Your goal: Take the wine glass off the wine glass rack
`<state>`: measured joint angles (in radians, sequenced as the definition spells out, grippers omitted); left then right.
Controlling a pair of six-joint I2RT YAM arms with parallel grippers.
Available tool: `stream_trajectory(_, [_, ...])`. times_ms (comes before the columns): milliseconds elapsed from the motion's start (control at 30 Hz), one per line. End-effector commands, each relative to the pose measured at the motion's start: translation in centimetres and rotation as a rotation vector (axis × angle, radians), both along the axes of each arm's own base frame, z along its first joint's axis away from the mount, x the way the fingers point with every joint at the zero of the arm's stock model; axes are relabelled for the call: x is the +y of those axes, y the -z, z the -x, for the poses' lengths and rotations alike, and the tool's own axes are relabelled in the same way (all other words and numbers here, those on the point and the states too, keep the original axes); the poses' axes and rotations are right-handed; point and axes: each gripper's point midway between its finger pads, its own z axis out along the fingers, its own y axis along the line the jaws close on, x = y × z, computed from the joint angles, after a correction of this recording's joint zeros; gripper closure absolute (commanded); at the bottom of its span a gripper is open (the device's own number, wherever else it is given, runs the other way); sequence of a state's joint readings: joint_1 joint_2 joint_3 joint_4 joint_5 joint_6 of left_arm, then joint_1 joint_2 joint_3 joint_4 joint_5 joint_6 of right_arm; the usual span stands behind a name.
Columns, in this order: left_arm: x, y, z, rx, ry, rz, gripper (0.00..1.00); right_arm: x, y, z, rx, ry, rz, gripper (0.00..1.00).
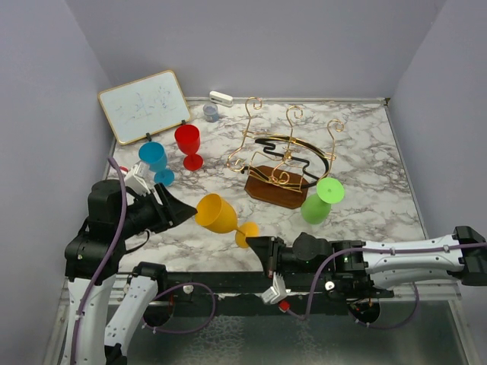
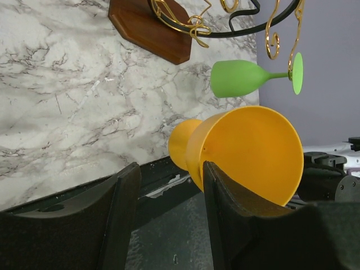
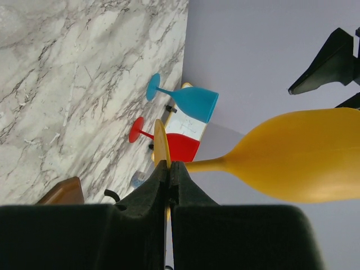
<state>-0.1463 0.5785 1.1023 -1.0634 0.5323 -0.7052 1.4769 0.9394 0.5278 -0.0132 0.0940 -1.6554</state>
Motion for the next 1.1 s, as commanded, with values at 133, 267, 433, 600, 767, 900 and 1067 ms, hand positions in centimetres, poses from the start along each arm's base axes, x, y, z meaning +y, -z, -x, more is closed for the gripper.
stream_trajectory(133, [-0.7, 0.3, 0.5, -0.012, 0.040, 0.033, 0.49, 1.8, -1.1, 0.5, -0.088, -0.015, -0.039, 0.99])
stream_trajectory(267, [-0.7, 1.0, 0.5, 0.003, 0.043, 0.033, 0.49, 2.3, -0.7, 0.9, -0.107, -0.022, -0.029, 0.99])
stream_trajectory(433, [-0.6, 2.3, 0.7, 0.024, 0.048, 0.017, 0.51, 2.8, -0.7, 1.0, -0.114, -0.020, -0.038, 0.99])
stream_trajectory(600, [-0.2, 3.1, 0.8, 0.030, 0.040, -0.014, 0.72, 2.6, -0.9, 0.9, -0.107, -0.008, -0.051, 0.98])
stream_trajectory(767, [-0.1, 3.4, 0.7, 0.029, 0.034, -0.024, 1.00, 2.3, -0.9, 0.7, -0.093, 0.008, -0.061, 0.86])
stream_trajectory(900, [1.3, 3.2, -0.1, 0.014, -0.044, -0.086, 1.00, 1.6, 0.0, 0.4, -0.071, 0.037, -0.053, 0.58])
stream_trajectory(1067, [3.6, 1.3, -2.1, -0.054, -0.179, -0.176, 1.00, 0.1, 2.2, 0.4, -0.017, 0.066, -0.018, 0.48])
